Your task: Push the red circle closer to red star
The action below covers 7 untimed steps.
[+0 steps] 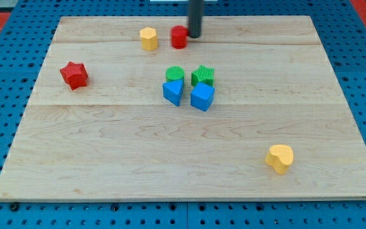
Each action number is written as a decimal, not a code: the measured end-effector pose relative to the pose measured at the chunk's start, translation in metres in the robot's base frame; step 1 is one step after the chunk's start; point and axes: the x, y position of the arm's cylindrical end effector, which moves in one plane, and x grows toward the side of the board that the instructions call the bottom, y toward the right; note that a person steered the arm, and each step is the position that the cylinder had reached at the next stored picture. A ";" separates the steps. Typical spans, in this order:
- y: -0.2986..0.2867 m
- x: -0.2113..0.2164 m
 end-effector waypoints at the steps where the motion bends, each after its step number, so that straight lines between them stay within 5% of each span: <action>1: -0.065 0.005; 4: -0.088 0.060; 6: -0.054 0.091; 7: -0.121 0.099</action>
